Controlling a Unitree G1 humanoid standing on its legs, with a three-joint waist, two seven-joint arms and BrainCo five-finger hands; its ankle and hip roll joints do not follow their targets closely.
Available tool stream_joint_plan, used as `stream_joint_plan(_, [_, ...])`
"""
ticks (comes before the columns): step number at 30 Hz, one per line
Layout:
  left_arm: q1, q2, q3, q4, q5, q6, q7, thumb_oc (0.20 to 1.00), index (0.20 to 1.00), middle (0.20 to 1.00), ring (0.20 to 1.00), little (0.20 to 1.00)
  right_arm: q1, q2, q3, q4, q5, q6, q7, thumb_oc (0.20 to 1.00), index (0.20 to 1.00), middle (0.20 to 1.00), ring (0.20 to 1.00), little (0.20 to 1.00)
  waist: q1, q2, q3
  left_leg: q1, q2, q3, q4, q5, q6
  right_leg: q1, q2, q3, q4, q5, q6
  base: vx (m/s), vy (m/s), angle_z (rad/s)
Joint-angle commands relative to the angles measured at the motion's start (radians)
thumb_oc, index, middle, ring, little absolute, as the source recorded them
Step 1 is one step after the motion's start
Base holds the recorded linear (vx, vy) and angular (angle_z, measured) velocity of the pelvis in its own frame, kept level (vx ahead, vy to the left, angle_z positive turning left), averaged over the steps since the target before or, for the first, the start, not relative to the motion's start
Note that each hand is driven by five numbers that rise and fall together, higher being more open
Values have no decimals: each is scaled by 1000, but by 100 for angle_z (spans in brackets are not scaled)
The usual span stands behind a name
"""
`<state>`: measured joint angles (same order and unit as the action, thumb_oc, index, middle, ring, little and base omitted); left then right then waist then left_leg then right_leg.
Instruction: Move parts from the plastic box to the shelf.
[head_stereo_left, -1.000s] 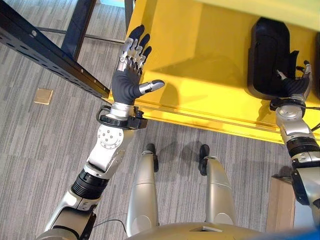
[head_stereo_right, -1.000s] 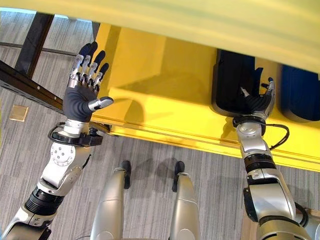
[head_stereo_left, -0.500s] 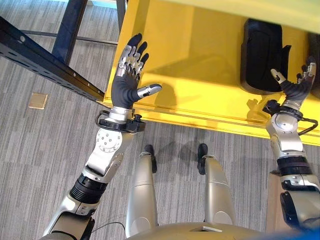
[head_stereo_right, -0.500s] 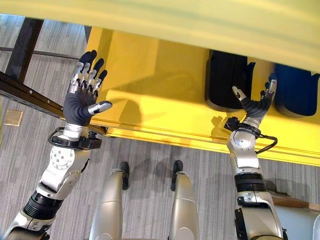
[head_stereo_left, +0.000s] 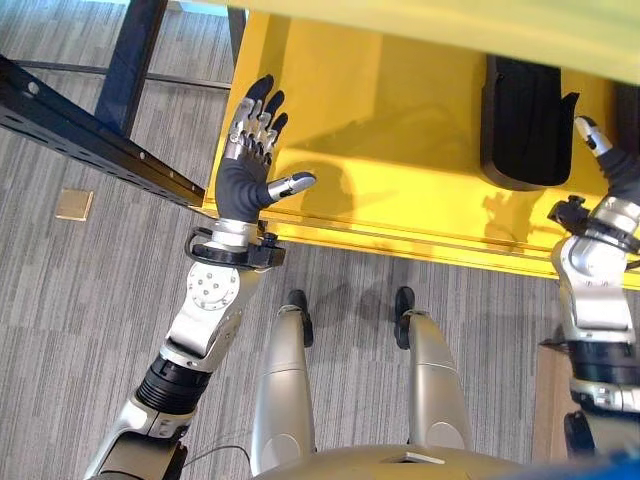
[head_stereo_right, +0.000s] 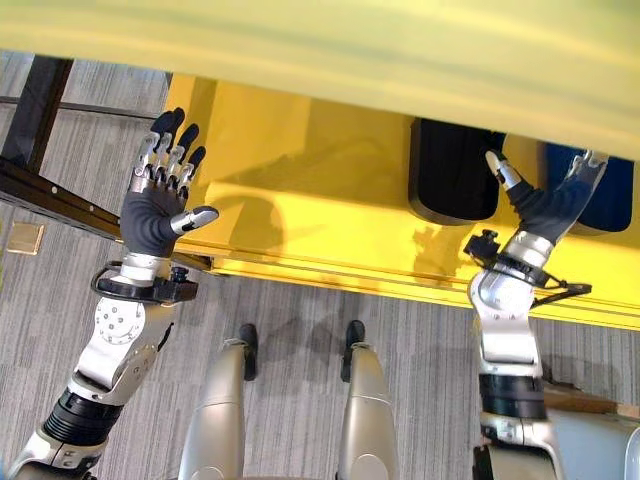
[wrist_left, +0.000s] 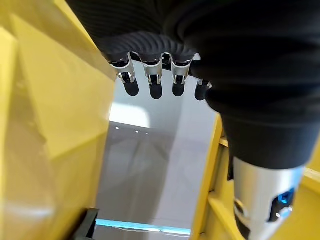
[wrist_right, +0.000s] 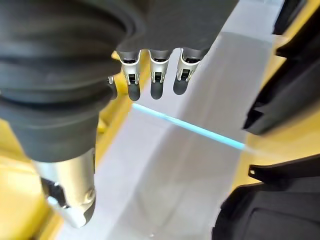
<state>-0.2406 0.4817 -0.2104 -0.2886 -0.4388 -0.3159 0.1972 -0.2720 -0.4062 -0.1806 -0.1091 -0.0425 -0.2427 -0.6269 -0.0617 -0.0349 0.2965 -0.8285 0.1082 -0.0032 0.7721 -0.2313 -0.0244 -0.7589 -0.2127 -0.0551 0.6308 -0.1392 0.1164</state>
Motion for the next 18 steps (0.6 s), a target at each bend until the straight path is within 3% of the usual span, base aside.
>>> stream_joint_plan(1, [16, -7, 31, -76, 54, -44, 6, 1000, 1000, 1000, 1000, 1000, 56, -23, -62, -90, -103, -51, 17, 1000, 1000, 1000, 1000, 1000, 3, 4, -40, 14, -2, 6, -49, 18, 10, 27, 25, -57, 41, -11, -21, 0, 0, 0])
stream_joint_plan(10, [60, 9, 54, -84, 97, -52, 17, 1000, 1000, 1000, 1000, 1000, 272, -53, -30, -199, -215, -45, 104, 1000, 1000, 1000, 1000, 1000, -14, 0, -38, 8, 3, 4, -46, 23, 8, 19, 27, -52, 48, -10, -22, 0, 0, 0])
stream_joint_plan(15, [79, 16, 62, -77, 113, -58, 17, 1000, 1000, 1000, 1000, 1000, 385, -168, 18, -163, -497, 52, 112, 1000, 1000, 1000, 1000, 1000, -15, -2, -39, 2, 4, 3, -44, 22, 6, 13, 28, -50, 50, -10, -20, -4, -6, -3])
stream_joint_plan(18, [81, 12, 58, -80, 117, -55, 22, 1000, 1000, 1000, 1000, 1000, 393, -187, 50, -132, -547, 72, 133, 1000, 1000, 1000, 1000, 1000, -15, -2, -44, -4, 5, 1, -43, 24, 6, 8, 26, -50, 54, -9, -20, 0, 0, 0])
